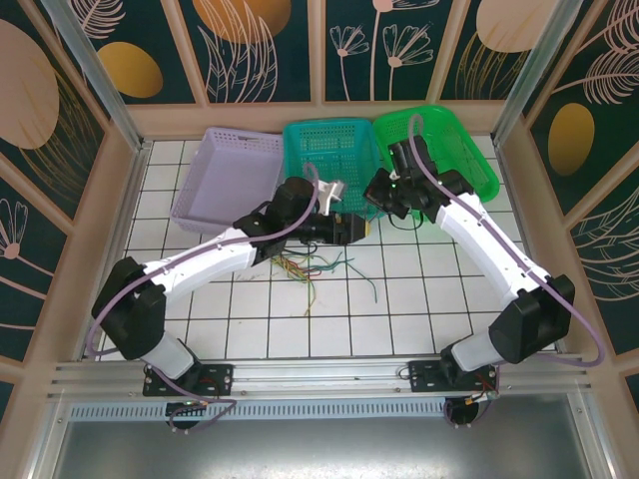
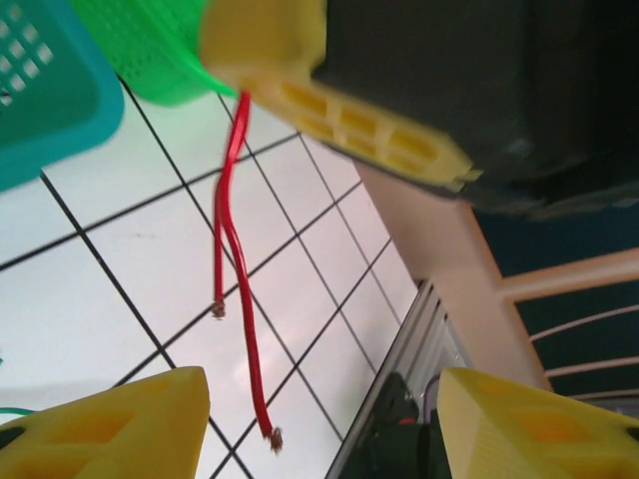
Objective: Untangle the cables
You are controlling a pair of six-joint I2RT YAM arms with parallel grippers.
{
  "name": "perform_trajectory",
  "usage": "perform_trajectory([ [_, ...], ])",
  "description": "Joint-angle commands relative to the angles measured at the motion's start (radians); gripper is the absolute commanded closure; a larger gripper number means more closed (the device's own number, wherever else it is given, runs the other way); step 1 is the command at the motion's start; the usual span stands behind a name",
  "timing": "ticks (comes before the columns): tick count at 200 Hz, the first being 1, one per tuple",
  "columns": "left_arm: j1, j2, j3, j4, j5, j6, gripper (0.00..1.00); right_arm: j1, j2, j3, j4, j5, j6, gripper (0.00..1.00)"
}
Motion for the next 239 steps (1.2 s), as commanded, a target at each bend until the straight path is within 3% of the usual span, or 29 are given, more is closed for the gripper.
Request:
perform_trajectory([
  [1, -0.004, 0.017, 0.037, -0.039, -0.053, 0.072, 0.37, 0.012, 0.008, 0.041, -0.033, -0.076, -0.016, 1.00],
  [16, -0.004, 0.018, 0.042, -0.042, -0.098, 0.085, 0.39, 0.015, 0.000, 0.035, -0.034, -0.092, -0.008, 1.00],
  [28, -0.004, 0.017, 0.043, -0.042, -0.128, 0.083, 0.45, 0.019, -0.007, 0.028, -0.037, -0.094, -0.001, 1.00],
  [50, -0.004, 0.009, 0.037, -0.022, -0.140, 0.076, 0.74, 0.029, -0.017, 0.003, -0.031, -0.096, 0.009, 1.00],
  [80, -0.004, 0.000, 0.023, -0.011, -0.145, 0.068, 1.00, 0.036, -0.023, -0.009, -0.017, -0.096, 0.023, 1.00],
  [117, -0.004, -0.024, 0.004, 0.003, -0.140, 0.043, 1.00, 0.031, -0.014, 0.010, -0.032, -0.083, -0.006, 1.00],
  [138, -0.004, -0.044, -0.002, 0.023, -0.140, -0.003, 1.00, 0.005, -0.043, 0.005, -0.031, -0.064, -0.013, 0.58],
  [162, -0.002, -0.055, -0.013, 0.046, -0.153, -0.061, 1.00, -0.048, -0.137, -0.073, 0.013, -0.063, 0.033, 0.39],
  [214, -0.003, -0.046, 0.004, 0.070, -0.127, -0.116, 1.00, -0.056, -0.321, -0.361, 0.232, -0.093, 0.102, 0.38],
  [239, -0.002, -0.036, 0.032, 0.037, -0.107, -0.112, 1.00, -0.056, -0.315, -0.387, 0.286, -0.092, 0.068, 0.41],
])
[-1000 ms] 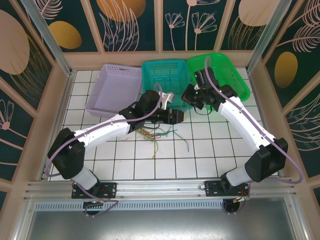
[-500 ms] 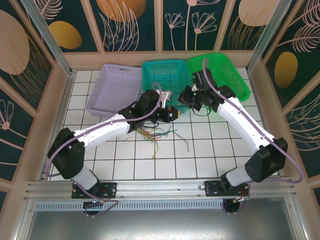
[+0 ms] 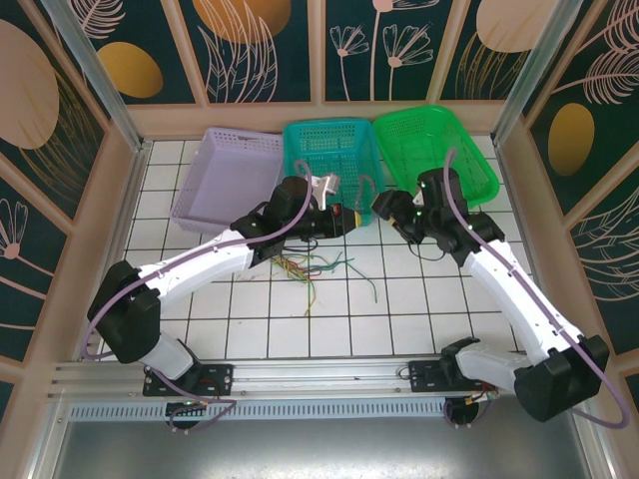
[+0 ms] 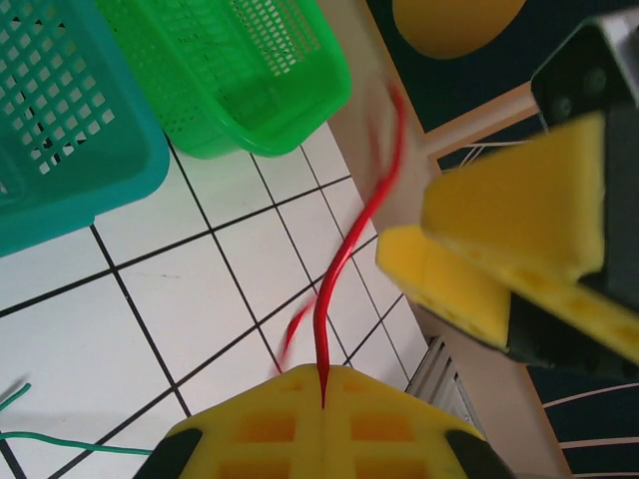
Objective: Untangle the cables
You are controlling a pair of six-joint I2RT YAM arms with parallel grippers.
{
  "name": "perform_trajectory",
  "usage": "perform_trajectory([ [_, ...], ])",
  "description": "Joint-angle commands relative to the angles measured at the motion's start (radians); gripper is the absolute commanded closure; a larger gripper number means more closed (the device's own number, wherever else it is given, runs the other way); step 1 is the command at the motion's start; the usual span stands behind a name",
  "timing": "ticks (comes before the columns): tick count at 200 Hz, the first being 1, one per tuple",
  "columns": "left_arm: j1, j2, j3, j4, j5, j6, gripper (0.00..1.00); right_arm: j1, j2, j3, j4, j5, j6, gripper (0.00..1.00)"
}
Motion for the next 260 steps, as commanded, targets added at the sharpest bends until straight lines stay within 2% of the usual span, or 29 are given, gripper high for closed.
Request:
perform_trajectory([
  [1, 0.003, 0.000, 0.040, 0.001, 0.021, -0.014, 1.00, 0.004, 0.010, -0.026, 0.111, -0.009, -0.010, 0.41],
  [36, 0.003, 0.005, 0.052, -0.027, 0.024, -0.013, 1.00, 0.004, -0.007, -0.049, 0.161, -0.013, -0.008, 0.38],
  [77, 0.003, 0.019, 0.071, -0.013, 0.072, -0.034, 1.00, 0.013, 0.064, -0.059, 0.217, -0.043, -0.047, 0.45],
  [90, 0.003, 0.025, 0.086, -0.036, 0.084, -0.022, 1.00, 0.014, 0.079, -0.052, 0.217, -0.031, -0.071, 0.53],
  [111, 0.005, 0.031, 0.123, -0.113, 0.101, 0.027, 1.00, 0.014, 0.102, -0.031, 0.179, 0.013, -0.161, 0.75],
  [122, 0.008, 0.032, 0.146, -0.173, 0.110, 0.063, 1.00, 0.014, 0.116, -0.020, 0.136, 0.058, -0.264, 0.89],
  [141, 0.023, 0.034, 0.191, -0.320, 0.094, 0.144, 1.00, 0.018, 0.137, -0.012, 0.057, 0.191, -0.454, 1.00],
  [171, 0.058, 0.032, 0.265, -0.587, 0.014, 0.292, 1.00, 0.059, 0.121, -0.040, 0.043, 0.488, -0.780, 1.00],
  [194, 0.082, 0.030, 0.310, -0.759, -0.084, 0.393, 1.00, 0.125, 0.081, -0.127, 0.174, 0.647, -1.102, 1.00],
  [224, 0.085, 0.044, 0.348, -0.907, -0.170, 0.499, 1.00, 0.160, -0.031, -0.324, 0.431, 0.673, -1.584, 1.00],
  [251, 0.085, 0.056, 0.350, -0.988, -0.192, 0.567, 1.00, 0.139, -0.080, -0.427, 0.492, 0.625, -1.926, 1.00],
  [260, 0.086, 0.060, 0.349, -1.005, -0.191, 0.592, 1.00, 0.103, -0.098, -0.454, 0.505, 0.607, -2.011, 1.00],
])
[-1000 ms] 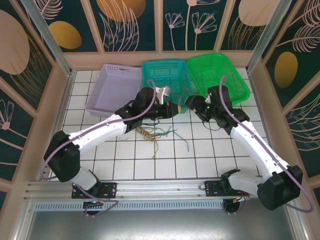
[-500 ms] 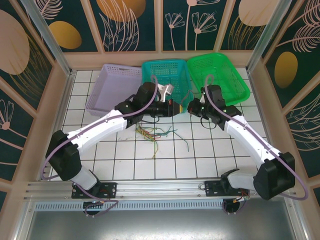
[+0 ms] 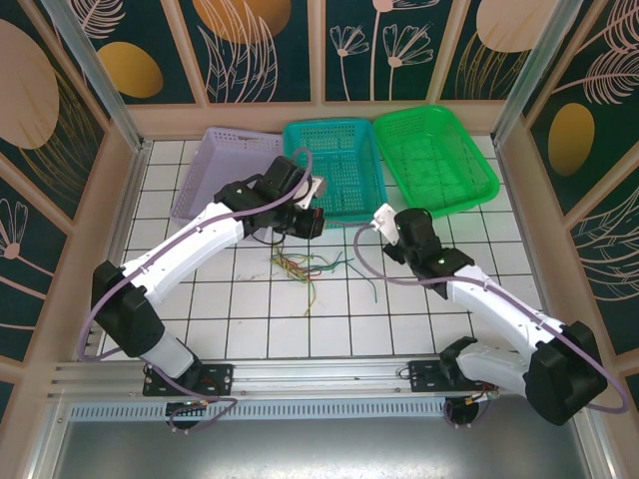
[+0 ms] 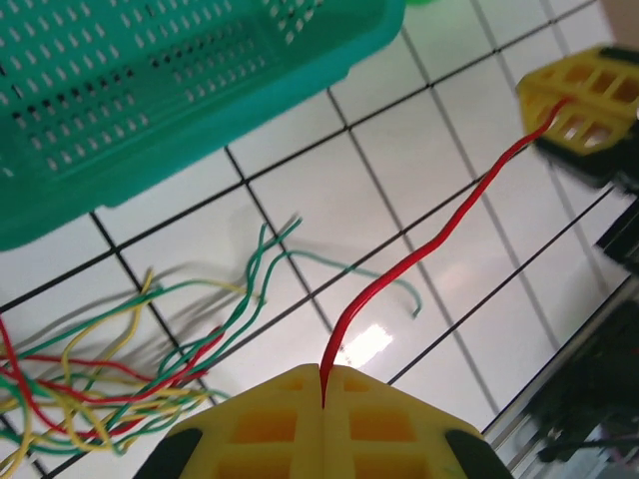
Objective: Untangle the cables
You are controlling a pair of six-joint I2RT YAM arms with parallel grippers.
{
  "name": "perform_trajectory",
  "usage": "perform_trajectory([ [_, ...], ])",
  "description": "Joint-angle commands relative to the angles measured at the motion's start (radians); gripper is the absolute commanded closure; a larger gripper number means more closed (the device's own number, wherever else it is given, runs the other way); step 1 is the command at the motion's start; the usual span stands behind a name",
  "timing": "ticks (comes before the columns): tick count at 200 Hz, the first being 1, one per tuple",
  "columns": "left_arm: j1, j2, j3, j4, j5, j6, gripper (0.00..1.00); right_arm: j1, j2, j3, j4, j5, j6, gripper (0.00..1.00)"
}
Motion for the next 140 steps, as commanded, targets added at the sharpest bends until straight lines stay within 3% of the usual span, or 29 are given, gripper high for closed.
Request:
perform_trajectory([
  [1, 0.006, 0.021, 0.026, -0.169, -0.060, 0.131, 1.00, -0.048, -0.054, -0.072, 0.117, 0.022, -0.454, 1.00],
  [46, 0.003, 0.034, 0.007, -0.199, -0.075, 0.186, 1.00, -0.066, -0.046, -0.005, 0.053, -0.040, -0.488, 1.00],
  [79, 0.004, 0.047, 0.018, -0.209, -0.157, 0.212, 1.00, -0.053, -0.051, 0.057, -0.059, -0.120, -0.455, 1.00],
  [115, 0.001, 0.013, 0.028, -0.094, -0.454, 0.188, 1.00, -0.075, -0.040, 0.222, -0.353, -0.417, -0.277, 1.00],
  [135, 0.001, -0.023, 0.027, 0.017, -0.529, 0.203, 1.00, -0.044, 0.026, 0.311, -0.513, -0.523, -0.129, 1.00],
  [140, 0.000, -0.024, 0.036, 0.029, -0.545, 0.206, 0.93, -0.034, 0.041, 0.322, -0.532, -0.522, -0.079, 1.00],
])
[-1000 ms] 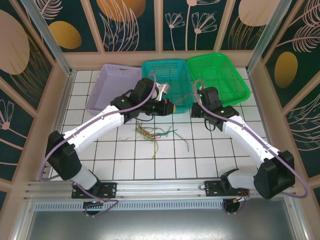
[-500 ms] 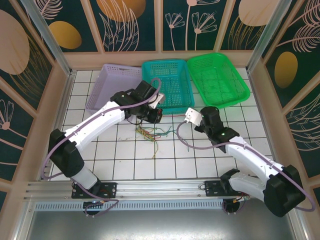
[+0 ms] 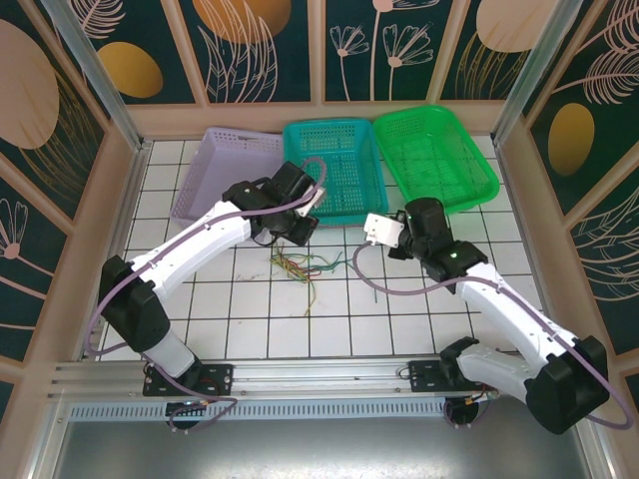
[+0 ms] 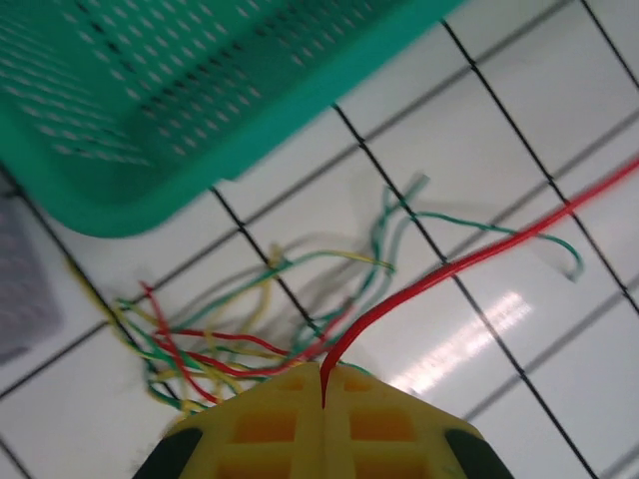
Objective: Untangle the cables
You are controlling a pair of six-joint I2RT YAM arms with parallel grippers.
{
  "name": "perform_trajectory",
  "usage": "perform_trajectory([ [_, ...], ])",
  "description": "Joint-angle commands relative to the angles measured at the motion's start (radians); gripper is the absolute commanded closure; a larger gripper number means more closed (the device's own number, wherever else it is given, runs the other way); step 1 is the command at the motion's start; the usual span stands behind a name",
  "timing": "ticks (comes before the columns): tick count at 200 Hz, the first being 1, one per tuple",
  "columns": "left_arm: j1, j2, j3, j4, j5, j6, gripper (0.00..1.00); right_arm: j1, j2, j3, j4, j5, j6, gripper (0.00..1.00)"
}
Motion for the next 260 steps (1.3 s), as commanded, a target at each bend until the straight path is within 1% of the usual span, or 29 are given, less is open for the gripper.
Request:
perform_trajectory([
  [1, 0.012, -0.049, 0.024, 0.073, -0.237, 0.019, 0.92, 0.016, 0.053, 0.092, -0.266, -0.146, 0.224, 1.00],
  [8, 0.012, -0.044, 0.044, 0.083, -0.250, 0.026, 0.80, 0.025, 0.078, 0.116, -0.297, -0.166, 0.292, 1.00],
  [18, 0.013, -0.030, 0.078, 0.084, -0.269, 0.032, 0.72, 0.027, 0.087, 0.133, -0.313, -0.221, 0.366, 1.00],
  [27, 0.013, -0.013, 0.109, 0.074, -0.287, 0.034, 0.61, 0.027, 0.100, 0.160, -0.320, -0.260, 0.446, 1.00],
  [34, 0.013, 0.001, 0.136, 0.060, -0.318, 0.024, 0.50, 0.027, 0.124, 0.190, -0.335, -0.280, 0.514, 1.00],
  [40, 0.012, 0.011, 0.158, 0.047, -0.370, 0.003, 0.41, 0.027, 0.143, 0.216, -0.339, -0.294, 0.571, 1.00],
  [44, 0.013, 0.017, 0.171, 0.037, -0.406, -0.014, 0.36, 0.027, 0.152, 0.227, -0.342, -0.306, 0.594, 1.00],
  [59, 0.018, 0.028, 0.219, 0.011, -0.503, -0.067, 0.23, 0.027, 0.203, 0.283, -0.361, -0.331, 0.712, 1.00],
  [67, 0.023, 0.029, 0.244, -0.002, -0.550, -0.100, 0.14, 0.023, 0.227, 0.303, -0.372, -0.388, 0.760, 1.00],
  [76, 0.034, 0.032, 0.271, -0.017, -0.570, -0.125, 0.10, 0.022, 0.242, 0.310, -0.373, -0.430, 0.788, 1.00],
  [86, 0.055, 0.037, 0.304, -0.036, -0.575, -0.149, 0.09, 0.021, 0.261, 0.320, -0.381, -0.452, 0.818, 1.00],
  [107, 0.075, 0.042, 0.367, -0.063, -0.548, -0.182, 0.09, 0.001, 0.310, 0.362, -0.401, -0.454, 0.896, 1.00],
  [118, 0.075, 0.035, 0.386, -0.065, -0.508, -0.204, 0.10, -0.017, 0.344, 0.407, -0.412, -0.455, 0.943, 1.00],
  [138, 0.075, 0.014, 0.376, -0.055, -0.402, -0.269, 0.12, -0.056, 0.418, 0.513, -0.403, -0.392, 1.063, 1.00],
  [151, 0.075, -0.009, 0.335, -0.035, -0.339, -0.316, 0.13, -0.083, 0.468, 0.580, -0.376, -0.386, 1.148, 1.00],
  [170, 0.075, -0.066, 0.227, 0.051, -0.224, -0.375, 0.17, -0.087, 0.553, 0.680, -0.352, -0.311, 1.255, 1.00],
  [187, 0.075, -0.115, 0.142, 0.119, -0.159, -0.444, 0.19, -0.089, 0.643, 0.771, -0.333, -0.227, 1.344, 1.00],
  [200, 0.075, -0.148, 0.086, 0.159, -0.133, -0.481, 0.20, -0.092, 0.735, 0.867, -0.331, -0.187, 1.405, 1.00],
  [227, 0.075, -0.201, 0.005, 0.196, -0.124, -0.528, 0.22, -0.110, 0.916, 1.049, -0.300, -0.206, 1.516, 1.00],
  [246, 0.075, -0.227, -0.035, 0.203, -0.102, -0.550, 0.23, -0.132, 1.020, 1.135, -0.304, -0.213, 1.607, 1.00],
  [250, 0.075, -0.232, -0.045, 0.204, -0.096, -0.556, 0.23, -0.138, 1.037, 1.140, -0.295, -0.231, 1.628, 0.94],
  [253, 0.076, -0.237, -0.052, 0.203, -0.093, -0.559, 0.23, -0.142, 1.045, 1.137, -0.283, -0.250, 1.644, 0.87],
  [254, 0.075, -0.239, -0.054, 0.205, -0.093, -0.562, 0.23, -0.144, 1.052, 1.135, -0.277, -0.261, 1.654, 0.83],
  [255, 0.075, -0.240, -0.057, 0.205, -0.091, -0.564, 0.23, -0.144, 1.052, 1.135, -0.277, -0.261, 1.654, 0.83],
  [257, 0.075, -0.244, -0.063, 0.206, -0.088, -0.568, 0.23, -0.149, 1.060, 1.133, -0.268, -0.276, 1.670, 0.78],
  [260, 0.075, -0.248, -0.073, 0.210, -0.085, -0.573, 0.23, -0.150, 1.064, 1.132, -0.264, -0.284, 1.679, 0.74],
])
